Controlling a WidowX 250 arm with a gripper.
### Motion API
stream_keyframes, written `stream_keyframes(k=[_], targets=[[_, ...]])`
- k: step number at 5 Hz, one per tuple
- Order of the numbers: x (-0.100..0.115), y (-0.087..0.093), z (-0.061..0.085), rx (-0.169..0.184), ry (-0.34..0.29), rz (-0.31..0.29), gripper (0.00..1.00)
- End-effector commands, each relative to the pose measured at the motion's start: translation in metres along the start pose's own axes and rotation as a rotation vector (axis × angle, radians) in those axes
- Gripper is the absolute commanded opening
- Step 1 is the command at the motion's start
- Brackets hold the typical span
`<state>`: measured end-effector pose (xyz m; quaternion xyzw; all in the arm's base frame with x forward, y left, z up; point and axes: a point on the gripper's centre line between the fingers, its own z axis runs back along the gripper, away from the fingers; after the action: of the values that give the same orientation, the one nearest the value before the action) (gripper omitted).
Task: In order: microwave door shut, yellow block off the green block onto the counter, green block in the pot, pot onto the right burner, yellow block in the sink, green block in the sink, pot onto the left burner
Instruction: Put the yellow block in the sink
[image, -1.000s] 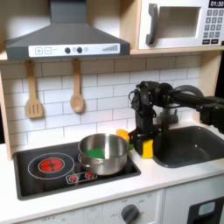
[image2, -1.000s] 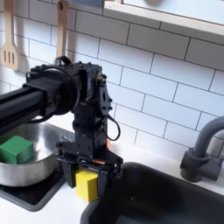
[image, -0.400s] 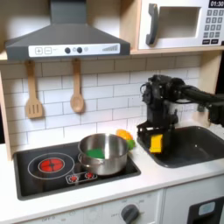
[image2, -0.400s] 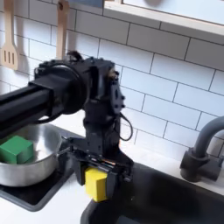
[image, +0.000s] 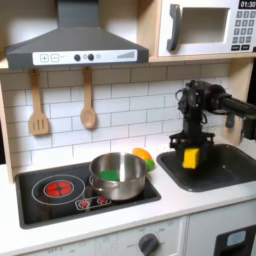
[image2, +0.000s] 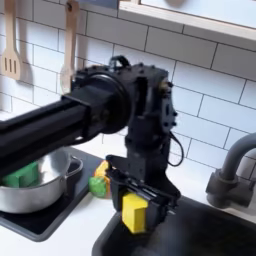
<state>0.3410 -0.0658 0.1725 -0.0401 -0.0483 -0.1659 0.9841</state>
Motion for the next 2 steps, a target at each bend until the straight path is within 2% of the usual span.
stream_keyframes(k=[1,2], targets=[[0.0103,-0.0155,-0.0185,-0.020,0.025,-0.074,0.00],[0.0156,-0.0160,-0.0267,-0.023,0.054,-0.086,0.00]])
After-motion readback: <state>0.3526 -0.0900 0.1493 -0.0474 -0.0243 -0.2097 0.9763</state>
